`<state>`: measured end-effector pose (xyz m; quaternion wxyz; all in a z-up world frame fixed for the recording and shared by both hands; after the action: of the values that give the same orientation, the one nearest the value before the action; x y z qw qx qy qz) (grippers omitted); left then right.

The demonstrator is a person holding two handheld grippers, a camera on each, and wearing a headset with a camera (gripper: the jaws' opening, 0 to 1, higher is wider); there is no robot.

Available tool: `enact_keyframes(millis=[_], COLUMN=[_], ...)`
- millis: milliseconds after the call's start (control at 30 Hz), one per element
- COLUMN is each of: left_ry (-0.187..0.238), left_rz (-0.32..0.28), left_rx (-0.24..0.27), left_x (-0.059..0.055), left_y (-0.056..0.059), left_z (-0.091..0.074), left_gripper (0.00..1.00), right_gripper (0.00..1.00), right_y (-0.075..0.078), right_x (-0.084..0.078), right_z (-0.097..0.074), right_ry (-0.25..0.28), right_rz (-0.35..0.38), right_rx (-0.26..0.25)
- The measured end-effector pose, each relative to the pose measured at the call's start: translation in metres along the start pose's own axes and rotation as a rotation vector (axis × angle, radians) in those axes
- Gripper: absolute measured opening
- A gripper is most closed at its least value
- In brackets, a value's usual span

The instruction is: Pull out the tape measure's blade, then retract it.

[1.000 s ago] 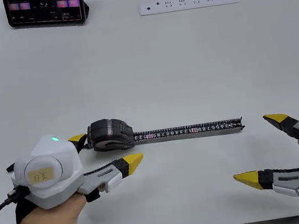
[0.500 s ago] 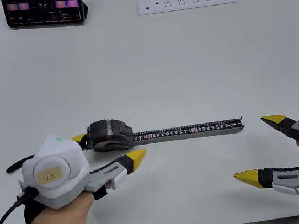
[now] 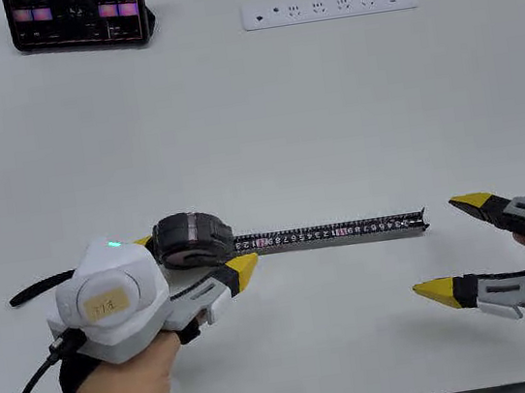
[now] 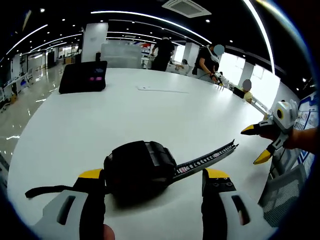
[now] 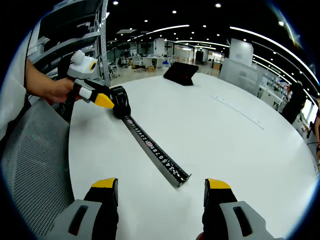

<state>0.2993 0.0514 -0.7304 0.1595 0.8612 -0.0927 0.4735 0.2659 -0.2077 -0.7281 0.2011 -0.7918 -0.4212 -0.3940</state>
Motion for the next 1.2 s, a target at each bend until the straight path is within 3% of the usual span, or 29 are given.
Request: enact_keyframes(millis=[400, 833, 1200], left_ry=[0.002, 0.001, -0.003], left_rz=[-0.021, -0.06, -0.074], left_rx=[0.071, 0.118, 0.145], left_x=[0.0, -0.001, -0.001], left_y=[-0.007, -0.012, -0.015], left_z=[0.007, 0.013, 0.013], left_gripper=[0.69, 0.66, 0.62], right_gripper=[0.6, 0.53, 0.48], right_y=[0.012, 0.021, 0.028], right_x=[0.001, -0.004, -0.004], right_z=[0.005, 0.01, 0.014], right_ry=[-0.031, -0.099, -0.124], right_rz=[-0.049, -0.126, -0.164], right_rx=[0.037, 0.107, 0.141])
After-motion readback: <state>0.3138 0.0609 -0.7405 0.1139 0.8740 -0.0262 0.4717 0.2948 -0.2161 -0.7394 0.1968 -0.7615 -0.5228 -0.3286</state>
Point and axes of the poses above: the centre of the closed fingertips' face, and the gripper's own axes: z roughly forward along the fingers, y roughly to its right, x roughly out of its top, the point moved 1 cm from there along -z, roughly backward along the fingers, and after that the axes turned 5 degrees about y, right-handed, at the moved point
